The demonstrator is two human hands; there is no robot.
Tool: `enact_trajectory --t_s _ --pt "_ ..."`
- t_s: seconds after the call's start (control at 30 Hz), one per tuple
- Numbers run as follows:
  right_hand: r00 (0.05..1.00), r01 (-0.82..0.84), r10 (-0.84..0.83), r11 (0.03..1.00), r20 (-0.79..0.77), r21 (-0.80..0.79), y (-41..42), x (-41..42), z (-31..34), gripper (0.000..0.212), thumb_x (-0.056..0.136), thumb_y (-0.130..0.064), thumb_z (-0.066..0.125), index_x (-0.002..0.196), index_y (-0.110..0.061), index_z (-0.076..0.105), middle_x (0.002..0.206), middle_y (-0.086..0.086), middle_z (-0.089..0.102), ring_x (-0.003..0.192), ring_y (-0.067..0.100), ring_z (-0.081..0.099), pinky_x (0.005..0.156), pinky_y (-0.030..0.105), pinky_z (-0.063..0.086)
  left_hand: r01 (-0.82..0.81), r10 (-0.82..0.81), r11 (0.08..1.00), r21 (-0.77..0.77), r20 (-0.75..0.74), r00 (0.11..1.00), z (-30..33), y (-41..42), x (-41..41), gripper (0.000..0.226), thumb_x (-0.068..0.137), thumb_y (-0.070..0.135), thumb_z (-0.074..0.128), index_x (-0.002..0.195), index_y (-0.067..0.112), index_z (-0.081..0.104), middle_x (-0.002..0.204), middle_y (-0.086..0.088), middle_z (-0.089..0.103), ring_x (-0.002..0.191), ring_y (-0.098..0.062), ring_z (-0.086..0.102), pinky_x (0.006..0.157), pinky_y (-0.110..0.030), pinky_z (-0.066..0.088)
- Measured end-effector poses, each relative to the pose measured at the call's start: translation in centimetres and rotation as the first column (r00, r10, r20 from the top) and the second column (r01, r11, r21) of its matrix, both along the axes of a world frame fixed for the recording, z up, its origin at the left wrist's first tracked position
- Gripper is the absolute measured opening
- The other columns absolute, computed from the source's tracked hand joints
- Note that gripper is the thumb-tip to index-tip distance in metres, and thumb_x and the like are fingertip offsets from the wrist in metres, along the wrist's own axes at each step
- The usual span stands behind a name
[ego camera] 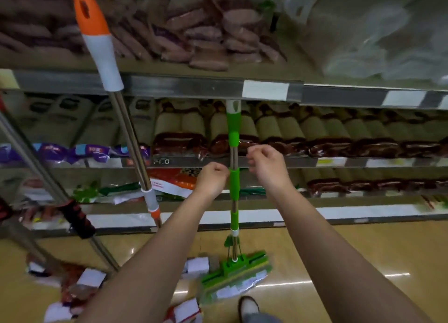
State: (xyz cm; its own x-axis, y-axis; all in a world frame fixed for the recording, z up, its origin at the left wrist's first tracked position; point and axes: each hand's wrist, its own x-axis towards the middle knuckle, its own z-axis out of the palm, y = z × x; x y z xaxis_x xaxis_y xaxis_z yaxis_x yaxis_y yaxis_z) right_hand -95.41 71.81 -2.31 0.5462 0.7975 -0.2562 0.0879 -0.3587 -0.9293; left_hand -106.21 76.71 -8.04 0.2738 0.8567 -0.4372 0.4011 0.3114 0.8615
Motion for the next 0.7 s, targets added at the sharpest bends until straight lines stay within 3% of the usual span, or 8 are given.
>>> enact_trajectory --t_s 0.1,0.17,0.23,0.27,0.4,0.53,0.63,0.7 --pt "0.998 -0.063 0.063 0.998 0.018 0.011 4.1 2.1 -2.4 0.014 0.091 -0.019 0.05 0.092 -0.013 0.062 0.085 0.001 0.06 0.085 0.018 0.056 0.082 0.037 0.048 -0.098 0.098 0.995 0.003 -0.052 0.994 -2.3 2.0 2.6 0.025 0.089 0.015 0.054 0.112 0.01 0.059 0.115 -0.014 0.063 0.099 -0.027 0.058 0.082 -0.034 0.045" --pt "0.994 -0.108 0.108 0.994 0.024 0.019 6.1 3.0 -3.9 0.018 0.092 -0.024 0.052 0.1 -0.011 0.061 0.086 -0.002 0.059 0.079 0.013 0.055 0.071 0.024 0.047 -0.155 0.155 0.988 0.003 -0.043 0.987 -3.3 3.1 4.3 0.035 0.088 0.013 0.057 0.122 0.007 0.052 0.123 -0.012 0.059 0.108 -0.027 0.056 0.089 -0.033 0.044" --pt "0.989 -0.145 0.145 0.989 0.044 0.012 7.8 3.6 -5.3 0.019 0.092 -0.024 0.054 0.104 -0.01 0.057 0.087 -0.003 0.056 0.075 0.011 0.054 0.063 0.017 0.044 -0.218 0.218 0.976 0.0 -0.041 0.975 -4.4 4.2 5.9 0.04 0.086 0.012 0.059 0.123 0.003 0.05 0.125 -0.014 0.058 0.113 -0.031 0.056 0.098 -0.038 0.046" --pt "0.984 -0.164 0.163 0.987 0.066 0.003 8.5 3.8 -6.1 0.019 0.091 -0.025 0.055 0.102 -0.009 0.055 0.092 0.0 0.058 0.079 0.015 0.056 0.067 0.02 0.045 -0.243 0.243 0.97 -0.006 -0.04 0.969 -5.1 4.6 6.6 0.039 0.085 0.012 0.06 0.122 0.002 0.05 0.123 -0.016 0.059 0.111 -0.033 0.058 0.098 -0.043 0.047" --pt "0.958 -0.265 0.267 0.964 0.104 -0.038 10.5 4.2 -7.9 0.028 0.088 -0.037 0.057 0.092 -0.009 0.051 0.102 0.017 0.062 0.091 0.028 0.061 0.08 0.04 0.049 -0.249 0.248 0.969 0.006 -0.069 0.966 -7.0 4.8 8.9 0.032 0.088 0.012 0.054 0.118 0.005 0.051 0.114 -0.017 0.063 0.105 -0.034 0.06 0.088 -0.041 0.05" --pt "0.913 -0.401 0.395 0.915 0.097 0.049 9.8 4.4 -7.4 0.026 0.092 -0.039 0.051 0.09 -0.014 0.046 0.076 -0.001 0.052 0.067 0.009 0.049 0.059 0.025 0.04 -0.307 0.314 0.945 0.111 -0.059 0.947 -7.7 3.7 9.5 0.031 0.089 0.006 0.051 0.12 0.003 0.051 0.117 -0.019 0.061 0.109 -0.035 0.058 0.094 -0.046 0.048" --pt "0.895 -0.438 0.416 0.887 0.162 0.146 7.6 4.7 -7.9 0.022 0.094 -0.036 0.047 0.092 -0.015 0.043 0.072 -0.005 0.048 0.063 0.003 0.047 0.056 0.015 0.037 -0.244 0.261 0.957 0.158 -0.099 0.96 -8.3 2.0 9.1 0.019 0.089 0.016 0.051 0.105 0.006 0.055 0.102 -0.016 0.065 0.097 -0.032 0.06 0.08 -0.042 0.049" --pt "0.892 -0.445 0.416 0.878 0.177 0.177 5.9 4.6 -7.9 0.017 0.095 -0.033 0.044 0.093 -0.016 0.042 0.072 -0.007 0.048 0.061 -0.004 0.05 0.054 0.01 0.037 -0.114 0.154 0.977 0.18 -0.232 0.96 -9.1 0.7 8.9 0.018 0.09 0.018 0.049 0.103 0.006 0.055 0.101 -0.014 0.065 0.095 -0.03 0.06 0.07 -0.033 0.042"
